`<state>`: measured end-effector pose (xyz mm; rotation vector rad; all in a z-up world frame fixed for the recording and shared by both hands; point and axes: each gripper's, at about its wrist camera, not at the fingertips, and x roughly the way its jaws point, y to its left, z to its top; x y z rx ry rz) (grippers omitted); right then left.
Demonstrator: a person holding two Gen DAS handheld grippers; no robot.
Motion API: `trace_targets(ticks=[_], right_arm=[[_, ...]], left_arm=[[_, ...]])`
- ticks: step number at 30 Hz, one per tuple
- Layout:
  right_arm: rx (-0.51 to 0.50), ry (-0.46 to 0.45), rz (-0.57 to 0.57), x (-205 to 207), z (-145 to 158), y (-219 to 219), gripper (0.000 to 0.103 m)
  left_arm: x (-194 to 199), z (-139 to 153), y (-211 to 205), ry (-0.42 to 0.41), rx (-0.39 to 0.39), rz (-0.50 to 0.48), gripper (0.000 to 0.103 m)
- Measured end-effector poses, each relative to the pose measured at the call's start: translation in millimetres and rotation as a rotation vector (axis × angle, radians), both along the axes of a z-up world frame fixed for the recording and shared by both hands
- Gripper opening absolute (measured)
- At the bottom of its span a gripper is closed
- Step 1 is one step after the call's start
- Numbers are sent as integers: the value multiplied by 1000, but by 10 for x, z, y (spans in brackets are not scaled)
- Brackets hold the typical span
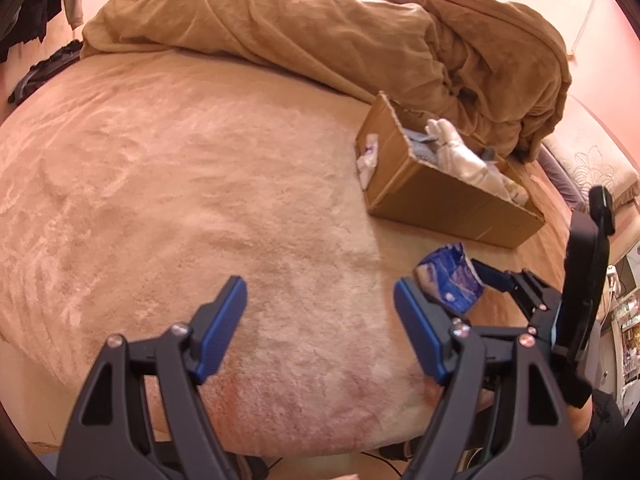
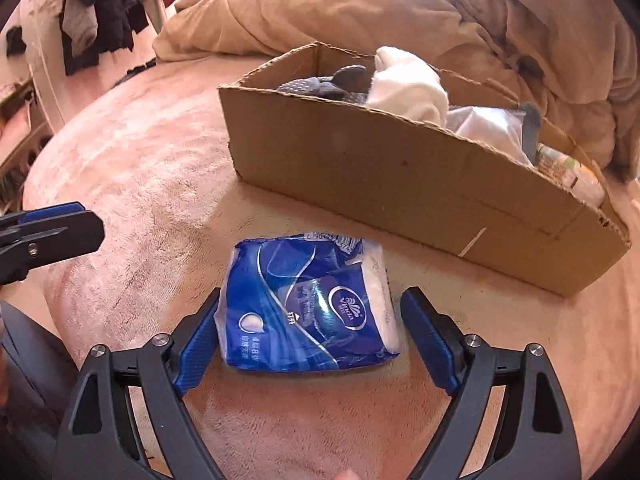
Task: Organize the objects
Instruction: 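Close the right tool on the blue wet-wipe packet and lift it, then carry the wet-wipe packet over the box with the right tool and release it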
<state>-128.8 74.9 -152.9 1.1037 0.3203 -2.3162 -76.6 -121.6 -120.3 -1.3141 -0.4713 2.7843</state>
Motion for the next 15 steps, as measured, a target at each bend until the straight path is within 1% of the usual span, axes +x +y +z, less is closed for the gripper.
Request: trace_targets(ticks=[3,5,8,10,13,15], right_arm=[[-11,18,-21,7,32,51,76],[-32,33,-31,23,80,116,75],[-49,41,-36,65,186,215,75],[-54,56,-35,123,270,264,75],[-85,65,-50,189,450,399,75],[-117,93,-62,243,613,539,75]], left_arm=[[-1,-6,23,-9,-2,-7,77],[13,6,37,-9,-11,-6,77],[47,89,122,11,-55,-15,77],[64,134,173,9,-63,-19,77],[127,259,242,20,-67,-10,77],[162,364,302,30,-81,-10,77]])
